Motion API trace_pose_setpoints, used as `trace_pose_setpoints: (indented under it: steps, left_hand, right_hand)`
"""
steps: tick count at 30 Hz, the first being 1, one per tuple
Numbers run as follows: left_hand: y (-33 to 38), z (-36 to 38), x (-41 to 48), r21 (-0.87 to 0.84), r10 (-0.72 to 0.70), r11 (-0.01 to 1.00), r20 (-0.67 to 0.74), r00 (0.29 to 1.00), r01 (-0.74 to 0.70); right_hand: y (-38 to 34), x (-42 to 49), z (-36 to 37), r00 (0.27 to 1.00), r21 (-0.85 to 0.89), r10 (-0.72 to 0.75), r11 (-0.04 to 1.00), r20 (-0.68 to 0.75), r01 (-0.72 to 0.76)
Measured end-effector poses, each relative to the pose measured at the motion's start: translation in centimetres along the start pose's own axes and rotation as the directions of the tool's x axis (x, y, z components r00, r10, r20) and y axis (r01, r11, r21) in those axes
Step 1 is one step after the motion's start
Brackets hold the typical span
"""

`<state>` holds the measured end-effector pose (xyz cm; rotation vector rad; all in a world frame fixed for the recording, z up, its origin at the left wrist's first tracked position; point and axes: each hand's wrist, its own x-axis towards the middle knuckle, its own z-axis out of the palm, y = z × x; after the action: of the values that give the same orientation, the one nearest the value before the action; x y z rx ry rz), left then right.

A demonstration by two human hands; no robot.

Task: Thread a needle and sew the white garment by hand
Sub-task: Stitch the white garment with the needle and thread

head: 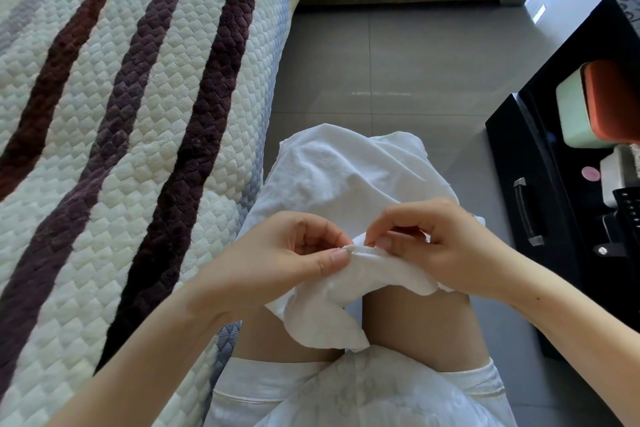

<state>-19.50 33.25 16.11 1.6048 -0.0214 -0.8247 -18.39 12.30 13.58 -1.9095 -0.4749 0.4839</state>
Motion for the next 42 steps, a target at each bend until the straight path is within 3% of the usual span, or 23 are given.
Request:
trace_pose_setpoints:
  steps: [15,19,24,28,31,35,39,42]
  left_hand:
    - [0.1,0.6,0.1,-0.054,0.039,0.998,-0.015,0.999,-0.04]
    - [-0.2,0.7,0.1,-0.098,0.057,0.993,-0.039,0.998,-0.06]
    - [0.1,1.2,0.3,-0.107,0.105,0.988,-0.079,0.991,-0.113]
    - [0.2,1.3,0.3,-0.133,0.103,0.984,-0.142,0.985,-0.122]
    - [0.0,1.5,0.6,-0.221,0.055,0.971,-0.182,0.982,-0.096]
    - [-0.1,2.0,0.9,-0.251,0.056,0.963,-0.181,0.982,-0.101]
    - [-0.4,2.1,0.4,-0.193,0.068,0.976,-0.194,0.979,-0.106]
    - [-1.1,2.1,0.3,-0.105,0.032,0.993,-0.255,0.967,-0.061]
  right_hand:
    - [0.0,-0.2,0.8,0.998,0.078,-0.045,0.996,-0.045,0.049]
    - [0.3,-0.4,0.3,0.988,-0.15,-0.114,0.984,-0.101,0.098]
    - [-0.3,-0.4,1.0,0.952,-0.159,-0.223,0.969,-0.21,0.191]
    - [-0.4,-0.9,1.2,0.961,0.032,-0.123,0.99,-0.248,0.135]
    - [-0.8,-1.4,1.4,0.959,0.077,-0.16,0.98,-0.233,0.182]
    - [-0.6,-1.1,2.7,0.87,-0.181,-0.344,0.938,-0.353,0.297]
    - [-0.5,-1.7,3.2,0.741,-0.435,-0.5,0.846,-0.449,0.307]
    - [-1.2,-2.5,3.2,0.675,-0.507,-0.564,0.803,-0.476,0.313]
